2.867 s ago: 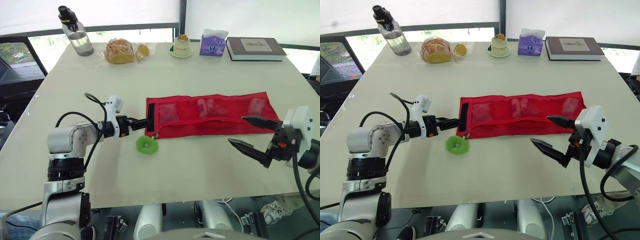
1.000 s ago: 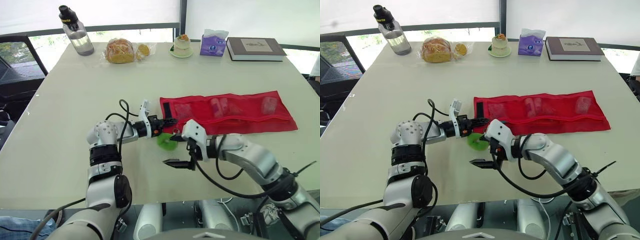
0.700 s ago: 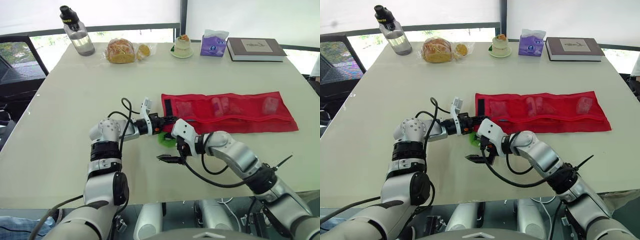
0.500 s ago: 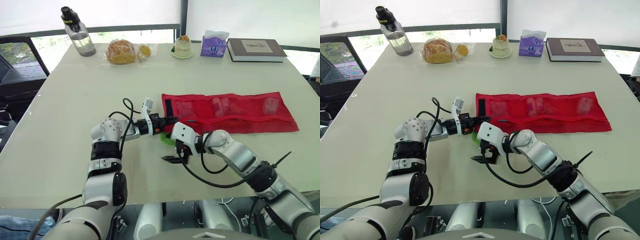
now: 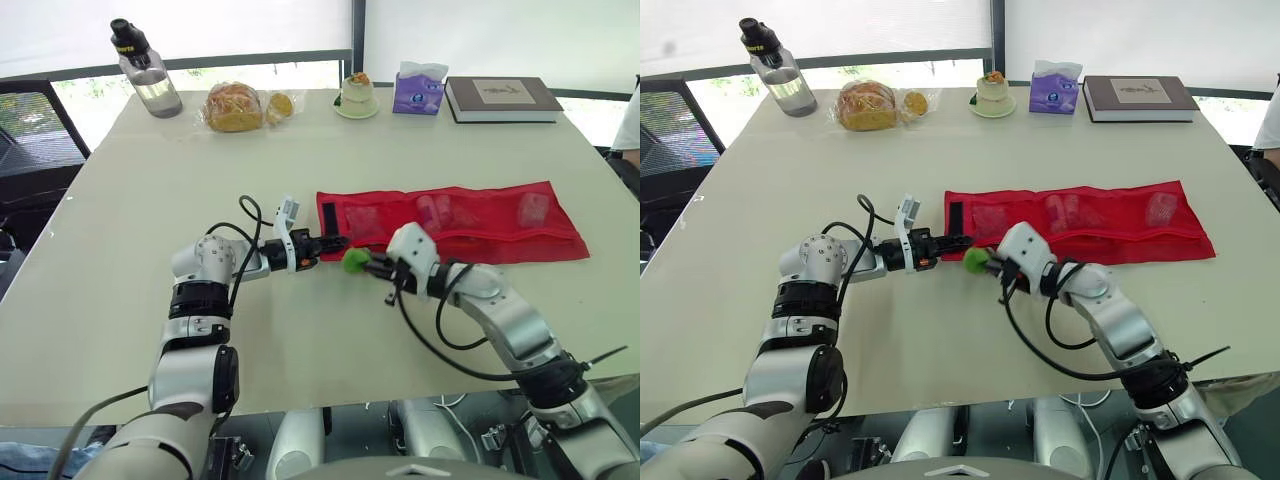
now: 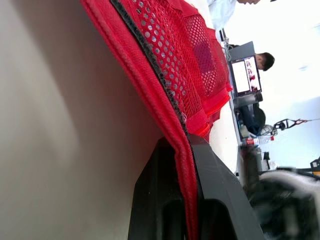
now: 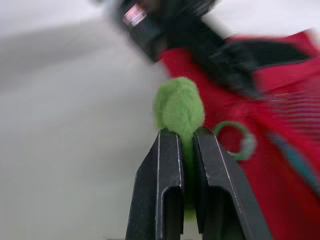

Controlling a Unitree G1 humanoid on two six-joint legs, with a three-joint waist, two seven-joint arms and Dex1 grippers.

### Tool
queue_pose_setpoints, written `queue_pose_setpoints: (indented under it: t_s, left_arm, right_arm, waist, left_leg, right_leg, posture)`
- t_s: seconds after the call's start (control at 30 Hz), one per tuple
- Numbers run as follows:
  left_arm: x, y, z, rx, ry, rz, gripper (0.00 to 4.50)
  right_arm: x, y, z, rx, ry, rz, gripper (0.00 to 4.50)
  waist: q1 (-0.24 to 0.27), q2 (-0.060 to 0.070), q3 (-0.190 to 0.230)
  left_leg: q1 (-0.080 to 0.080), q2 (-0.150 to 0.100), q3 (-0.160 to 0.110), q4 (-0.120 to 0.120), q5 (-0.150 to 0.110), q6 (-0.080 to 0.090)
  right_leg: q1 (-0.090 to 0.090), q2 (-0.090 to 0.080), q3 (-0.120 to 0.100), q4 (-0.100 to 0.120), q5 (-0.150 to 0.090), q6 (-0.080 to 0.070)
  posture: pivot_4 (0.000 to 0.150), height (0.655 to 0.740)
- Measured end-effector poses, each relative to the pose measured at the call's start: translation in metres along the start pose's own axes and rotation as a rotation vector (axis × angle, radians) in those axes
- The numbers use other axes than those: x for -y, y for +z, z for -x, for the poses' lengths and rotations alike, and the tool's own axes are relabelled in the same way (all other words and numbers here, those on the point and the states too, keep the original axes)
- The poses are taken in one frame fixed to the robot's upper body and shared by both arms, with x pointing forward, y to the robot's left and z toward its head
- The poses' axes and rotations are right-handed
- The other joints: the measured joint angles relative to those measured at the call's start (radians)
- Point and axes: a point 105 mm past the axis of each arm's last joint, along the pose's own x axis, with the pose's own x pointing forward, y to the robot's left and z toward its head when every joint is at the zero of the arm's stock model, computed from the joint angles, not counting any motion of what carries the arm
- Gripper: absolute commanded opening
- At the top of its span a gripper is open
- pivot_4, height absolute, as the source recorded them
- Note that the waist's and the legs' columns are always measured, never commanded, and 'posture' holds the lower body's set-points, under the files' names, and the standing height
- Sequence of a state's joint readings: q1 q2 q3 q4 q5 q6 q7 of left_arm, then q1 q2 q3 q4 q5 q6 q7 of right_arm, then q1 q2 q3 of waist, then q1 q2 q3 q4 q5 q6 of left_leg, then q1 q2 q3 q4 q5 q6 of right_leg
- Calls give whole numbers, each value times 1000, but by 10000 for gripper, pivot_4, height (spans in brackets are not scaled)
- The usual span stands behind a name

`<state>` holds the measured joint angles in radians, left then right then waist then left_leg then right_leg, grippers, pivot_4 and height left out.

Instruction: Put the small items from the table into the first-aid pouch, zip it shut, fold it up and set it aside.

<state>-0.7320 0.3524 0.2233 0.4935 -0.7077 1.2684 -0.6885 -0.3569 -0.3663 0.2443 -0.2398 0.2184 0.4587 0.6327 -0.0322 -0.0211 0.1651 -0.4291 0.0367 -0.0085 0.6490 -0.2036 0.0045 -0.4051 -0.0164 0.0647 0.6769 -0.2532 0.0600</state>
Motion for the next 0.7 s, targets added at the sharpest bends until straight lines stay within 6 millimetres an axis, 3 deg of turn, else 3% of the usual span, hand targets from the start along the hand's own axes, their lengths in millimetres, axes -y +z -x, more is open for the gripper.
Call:
queue_pose_setpoints:
  t_s: [0.17,0.47,0.53,0.6,0.7]
  left_arm:
    - [-2,1,3,10,-3,-19,0]
    - [-6,2,9,12,8,-49,0]
    - [-10,3,16,6,27,-73,0]
    - [-17,6,32,15,65,-98,0]
    - [-23,8,47,25,89,-105,0]
  right_arm:
    - [33,-13,32,-10,-214,-101,466]
    - [63,-26,70,-49,-420,-141,466]
    - [74,-36,91,-100,-502,-131,466]
    - [95,-47,125,-168,-647,-112,466]
    - [109,-50,151,-193,-775,-112,466]
  waist:
    - [-5,0,0]
    - [-10,0,0]
    - [-12,1,0]
    - [-17,1,0]
    - [-26,1,0]
  left_leg:
    - [0,0,0,0,0,0]
    - [1,0,1,-2,0,0]
    - [2,0,2,-4,0,0]
    - [2,1,5,-7,0,0]
    - [3,1,5,-10,0,0]
  right_leg:
    - [0,0,0,0,0,0]
    - [-1,0,1,0,-1,-2]
    - [-1,0,2,0,-1,-2]
    - [-4,1,5,0,-2,-3]
    - [-4,1,5,1,-3,-4]
  posture:
    - [1500,7400]
    - [1500,7400]
    - [1500,7400]
    - [1500,7400]
    - [1500,7400]
